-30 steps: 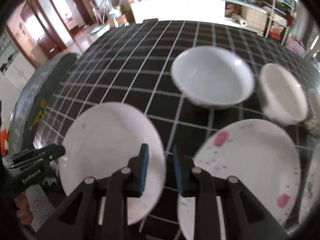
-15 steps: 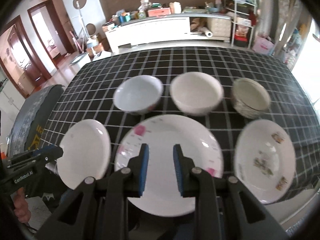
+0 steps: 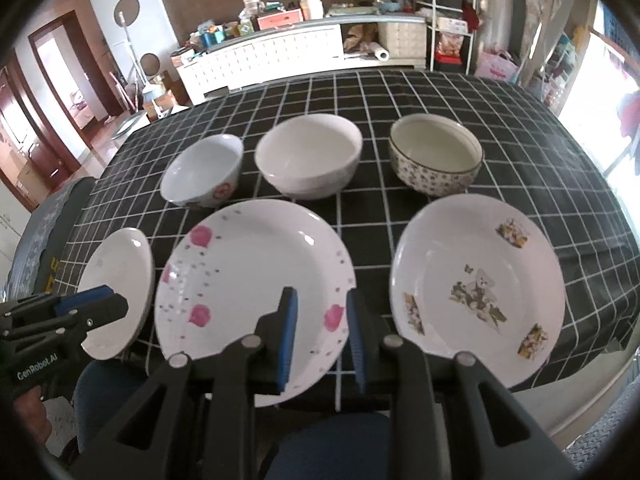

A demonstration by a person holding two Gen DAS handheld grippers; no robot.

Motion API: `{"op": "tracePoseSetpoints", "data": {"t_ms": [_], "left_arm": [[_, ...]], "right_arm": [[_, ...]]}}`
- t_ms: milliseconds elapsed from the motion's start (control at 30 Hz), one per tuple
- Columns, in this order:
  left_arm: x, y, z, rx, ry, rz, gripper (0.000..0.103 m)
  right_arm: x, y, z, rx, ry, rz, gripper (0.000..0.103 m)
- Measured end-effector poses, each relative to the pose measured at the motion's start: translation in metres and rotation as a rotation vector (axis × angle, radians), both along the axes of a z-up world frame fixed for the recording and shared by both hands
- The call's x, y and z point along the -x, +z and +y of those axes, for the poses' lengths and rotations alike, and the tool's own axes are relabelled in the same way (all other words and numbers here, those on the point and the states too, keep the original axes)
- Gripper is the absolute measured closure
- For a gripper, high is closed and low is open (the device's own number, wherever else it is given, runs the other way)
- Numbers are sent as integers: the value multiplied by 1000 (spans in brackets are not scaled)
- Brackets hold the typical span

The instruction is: Organize plates and bowls

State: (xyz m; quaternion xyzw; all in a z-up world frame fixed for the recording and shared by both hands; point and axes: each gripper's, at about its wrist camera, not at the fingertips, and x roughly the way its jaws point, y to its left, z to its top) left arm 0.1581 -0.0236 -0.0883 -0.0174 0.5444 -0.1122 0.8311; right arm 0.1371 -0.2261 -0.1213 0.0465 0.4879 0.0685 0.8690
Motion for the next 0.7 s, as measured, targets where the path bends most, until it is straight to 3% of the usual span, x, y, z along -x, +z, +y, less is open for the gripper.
{"op": "tracePoseSetpoints", "data": {"t_ms": [300,500,700], "left_arm": [[-27,-30,-3,-13,7,52,84],[-36,-41,-5,-25,-3,52,96],[-39,-49,-7,-17,-4,66,101]], "right_arm": [[-19,-20,-10,-1,-6,34,74],[-28,-30,-9,7,3,55,74],[-29,-36,-9,0,13,72,74]]}}
